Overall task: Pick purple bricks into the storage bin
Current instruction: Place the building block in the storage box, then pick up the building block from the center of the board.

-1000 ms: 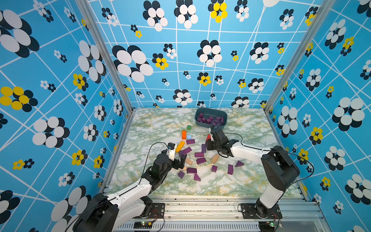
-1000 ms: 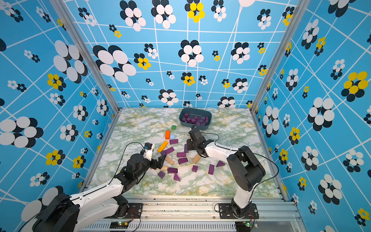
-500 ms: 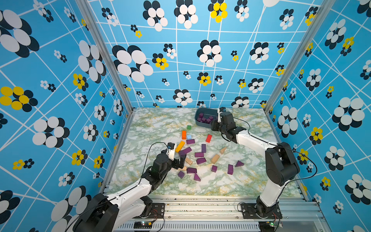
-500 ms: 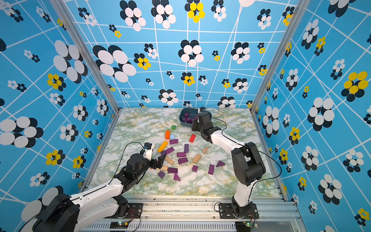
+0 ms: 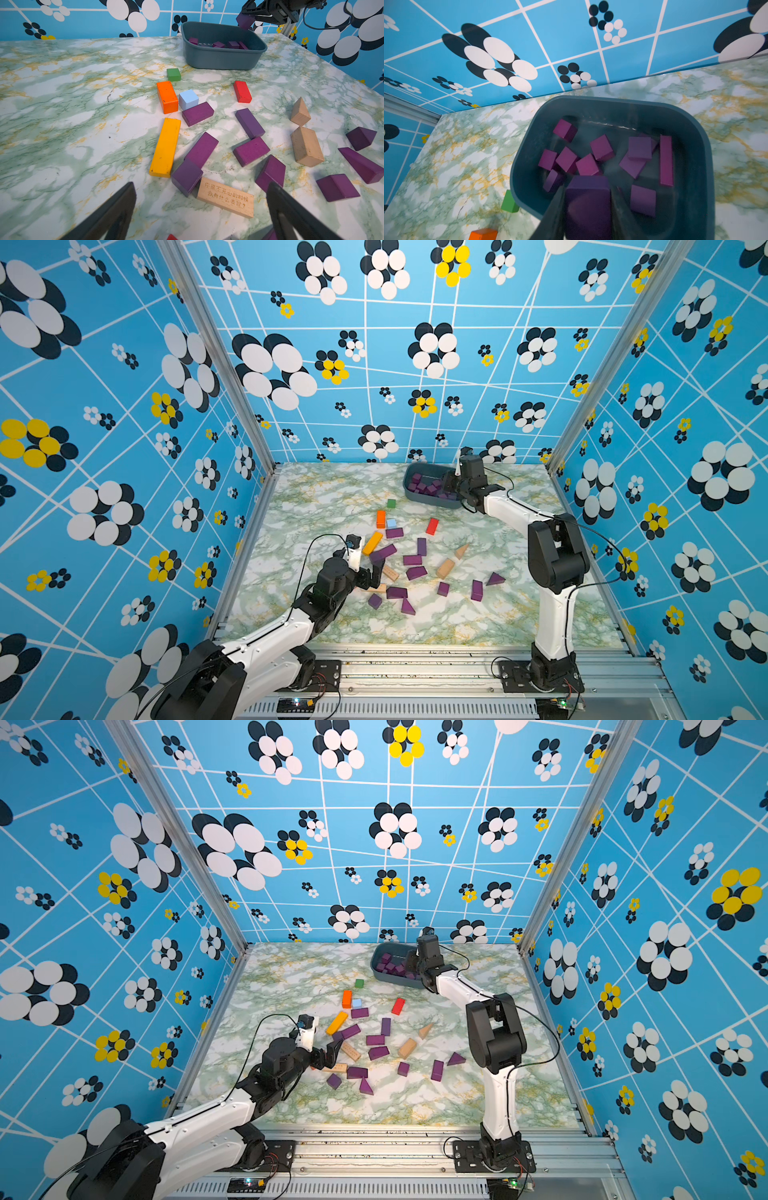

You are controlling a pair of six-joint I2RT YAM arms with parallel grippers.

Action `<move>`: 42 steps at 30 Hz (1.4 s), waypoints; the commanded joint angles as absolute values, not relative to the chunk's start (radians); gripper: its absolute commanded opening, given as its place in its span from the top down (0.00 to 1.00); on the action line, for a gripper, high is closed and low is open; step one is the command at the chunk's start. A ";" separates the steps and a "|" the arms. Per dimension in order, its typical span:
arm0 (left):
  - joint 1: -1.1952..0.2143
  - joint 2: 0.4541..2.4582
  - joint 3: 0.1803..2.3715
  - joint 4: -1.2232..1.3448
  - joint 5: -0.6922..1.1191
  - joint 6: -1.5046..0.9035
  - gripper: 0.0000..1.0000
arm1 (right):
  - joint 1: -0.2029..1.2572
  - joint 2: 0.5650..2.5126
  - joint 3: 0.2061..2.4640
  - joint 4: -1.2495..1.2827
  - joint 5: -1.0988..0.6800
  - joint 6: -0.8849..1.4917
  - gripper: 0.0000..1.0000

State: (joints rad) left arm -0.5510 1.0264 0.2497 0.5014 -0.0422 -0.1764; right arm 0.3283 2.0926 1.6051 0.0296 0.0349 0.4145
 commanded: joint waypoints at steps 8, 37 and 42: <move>-0.542 1.028 0.248 0.505 -0.055 -0.191 0.01 | 0.318 2.085 1.653 -0.040 0.042 0.399 0.34; -0.530 1.151 0.282 0.539 -0.016 -0.243 0.01 | 0.333 1.477 0.898 -0.102 -0.005 0.432 0.32; -0.529 1.137 0.277 0.535 -0.019 -0.239 0.01 | 0.376 1.453 0.797 -0.067 0.023 0.420 0.33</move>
State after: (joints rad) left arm -0.5369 1.1442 0.2516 0.5205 -0.0296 -0.2287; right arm 0.3519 1.4784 0.8463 -0.0685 0.0170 0.4156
